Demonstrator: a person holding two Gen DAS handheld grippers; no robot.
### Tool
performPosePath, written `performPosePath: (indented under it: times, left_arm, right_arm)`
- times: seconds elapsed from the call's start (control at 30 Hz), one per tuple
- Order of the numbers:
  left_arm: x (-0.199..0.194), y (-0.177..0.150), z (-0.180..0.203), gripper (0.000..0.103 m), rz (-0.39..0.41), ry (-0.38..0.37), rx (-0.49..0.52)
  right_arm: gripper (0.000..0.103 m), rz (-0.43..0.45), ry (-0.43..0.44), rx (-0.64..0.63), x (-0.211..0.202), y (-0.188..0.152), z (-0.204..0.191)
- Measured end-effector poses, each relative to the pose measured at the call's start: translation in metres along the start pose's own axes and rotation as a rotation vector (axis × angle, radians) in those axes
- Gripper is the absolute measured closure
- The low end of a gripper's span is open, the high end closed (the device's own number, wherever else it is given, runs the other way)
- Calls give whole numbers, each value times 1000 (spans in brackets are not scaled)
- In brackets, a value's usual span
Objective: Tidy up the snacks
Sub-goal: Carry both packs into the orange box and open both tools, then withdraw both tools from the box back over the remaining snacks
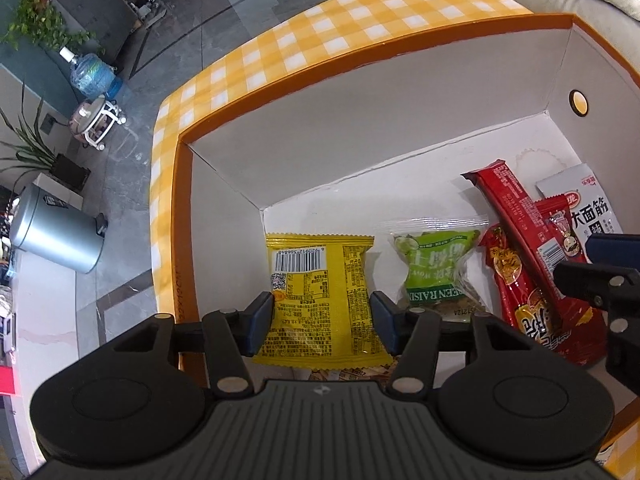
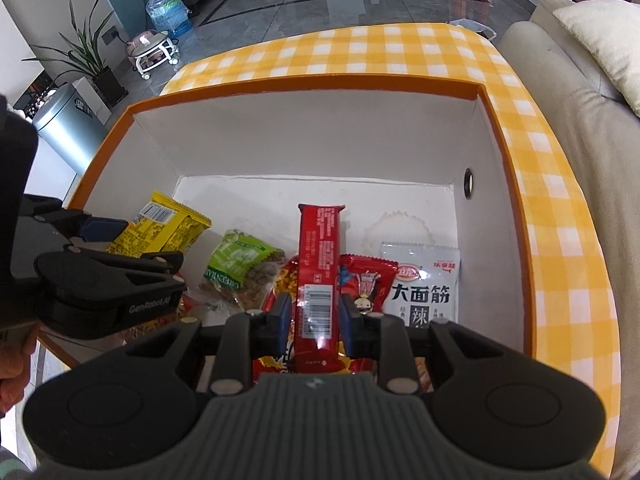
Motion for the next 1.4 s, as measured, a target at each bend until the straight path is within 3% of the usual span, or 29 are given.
performPosePath:
  times: [0.1, 0.23, 0.5, 0.87, 0.93, 1.4]
  left_arm:
    - [-3, -1, 1, 35, 13, 8, 6]
    - [-10, 0, -2, 19, 46, 28, 20]
    - [-34, -3, -12, 19, 90, 24, -19]
    - [-84, -20, -33, 20, 176, 8, -80]
    - [-93, -27, -36, 25, 188, -17, -94]
    - [-135, -101, -48, 25, 274, -123, -249]
  right_arm:
    - [80, -4, -6, -14, -1, -2, -1]
    - [69, -6, -3, -23, -3, -4, -3]
    - [54, 19, 3, -17, -20, -3, -4]
    - [47, 72, -7, -28, -60, -8, -11]
    - [46, 84, -6, -31, -69, -11, -12]
    - [42, 133, -8, -38, -121, -55, -19]
Point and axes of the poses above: each gripper's, at about its wrist camera, not at the fingertips, and x roughly the way its jaws point, z to its right, y to its top, the point moved 2 cm from there along x, roughly the way its jaws point, and after that the axes turned 2 degrees about y, right-handed, at the moved point
